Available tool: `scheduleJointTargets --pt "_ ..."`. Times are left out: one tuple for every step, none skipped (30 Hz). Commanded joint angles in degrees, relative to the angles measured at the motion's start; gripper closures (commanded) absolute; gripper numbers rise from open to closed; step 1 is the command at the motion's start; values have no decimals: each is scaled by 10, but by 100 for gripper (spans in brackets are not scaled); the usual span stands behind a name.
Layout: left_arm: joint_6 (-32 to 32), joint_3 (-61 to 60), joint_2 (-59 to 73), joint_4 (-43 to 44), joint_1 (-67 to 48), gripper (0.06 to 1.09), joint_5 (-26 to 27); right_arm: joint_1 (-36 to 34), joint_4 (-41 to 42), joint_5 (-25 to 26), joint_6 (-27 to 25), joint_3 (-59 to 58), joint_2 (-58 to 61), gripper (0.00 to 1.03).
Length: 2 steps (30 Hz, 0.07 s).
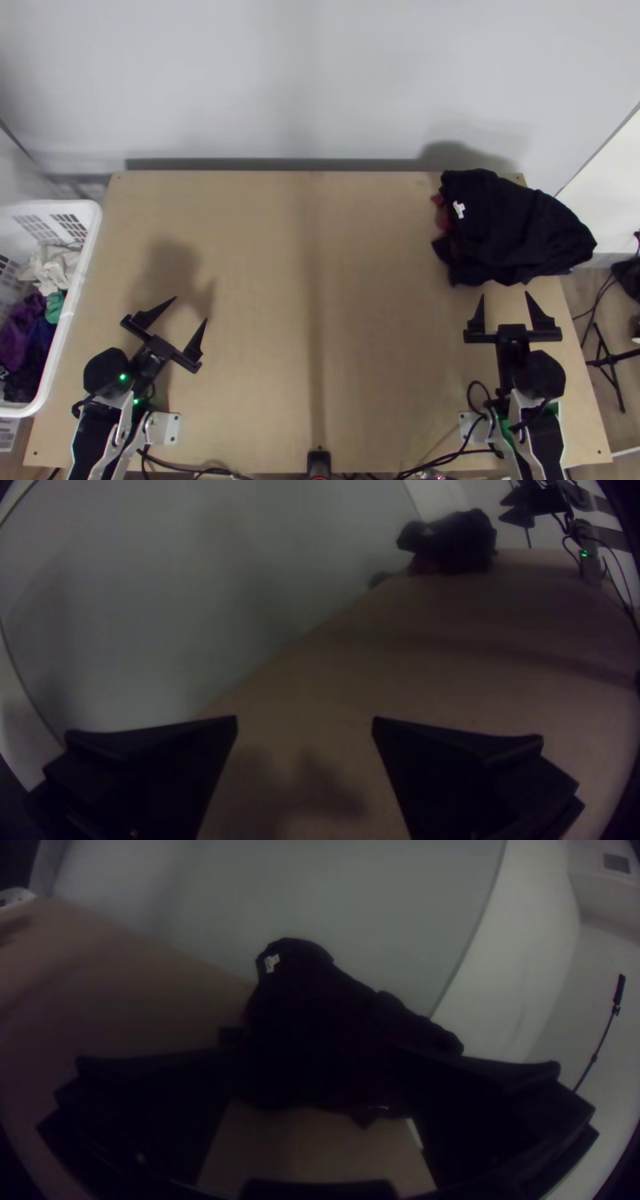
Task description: Fold the t-shirt
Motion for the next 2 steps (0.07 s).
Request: scheduleJointTargets --pt "0 0 0 0 0 10 -1 0 0 -1 1 0 0 4" --pt "0 0 0 0 0 10 -1 1 0 -2 0 0 0 4"
